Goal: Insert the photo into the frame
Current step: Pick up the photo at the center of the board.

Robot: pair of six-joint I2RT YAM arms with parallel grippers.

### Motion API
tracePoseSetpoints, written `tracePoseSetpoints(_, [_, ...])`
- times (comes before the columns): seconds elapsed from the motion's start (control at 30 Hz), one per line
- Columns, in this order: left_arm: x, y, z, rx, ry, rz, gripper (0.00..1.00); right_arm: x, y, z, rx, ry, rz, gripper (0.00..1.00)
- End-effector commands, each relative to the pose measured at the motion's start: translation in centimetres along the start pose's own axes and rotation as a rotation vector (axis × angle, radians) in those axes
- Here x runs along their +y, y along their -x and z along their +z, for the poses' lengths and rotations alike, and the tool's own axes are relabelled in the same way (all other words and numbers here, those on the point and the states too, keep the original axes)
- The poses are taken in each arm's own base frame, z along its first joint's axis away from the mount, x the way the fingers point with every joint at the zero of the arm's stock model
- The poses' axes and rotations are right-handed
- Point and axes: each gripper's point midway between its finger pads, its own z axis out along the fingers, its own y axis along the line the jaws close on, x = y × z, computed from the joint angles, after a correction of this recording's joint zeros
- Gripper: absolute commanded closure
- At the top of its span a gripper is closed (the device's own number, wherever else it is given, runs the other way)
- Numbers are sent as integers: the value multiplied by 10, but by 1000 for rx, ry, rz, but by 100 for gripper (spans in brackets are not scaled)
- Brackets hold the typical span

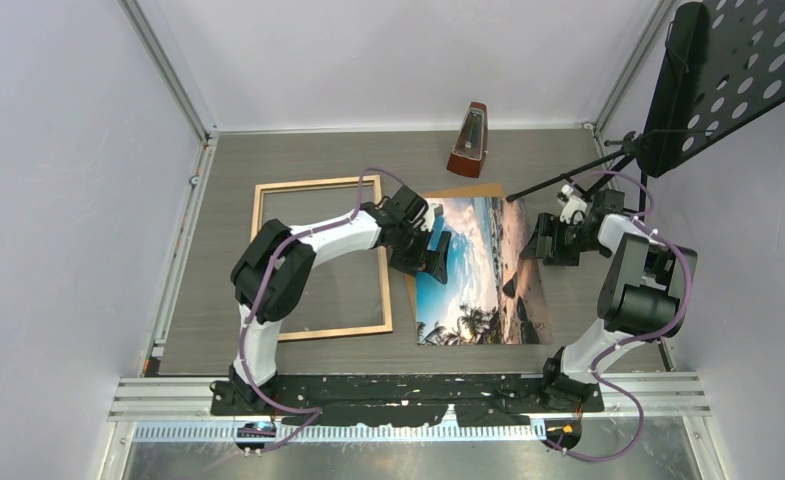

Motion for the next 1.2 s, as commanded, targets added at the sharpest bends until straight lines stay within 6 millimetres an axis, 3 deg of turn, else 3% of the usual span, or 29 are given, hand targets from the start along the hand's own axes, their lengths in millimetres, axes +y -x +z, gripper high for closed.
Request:
tracePoseSetpoints(0.0, [-4,-4,12,10,-37,-14,5,-2,-13,10,55,20,46,21])
tracePoseSetpoints(0.6, [7,-17,16,31,-16,-22,4,10,-16,18,76,119,70,27])
tracePoseSetpoints(0.87, [8,-18,15,28,-10,-16,4,29,-7,2,25,201,33,29])
tracePoseSetpoints(1.17, [10,-21,13,26,-3,-6,4,38,-1,-10,12,240,26,34])
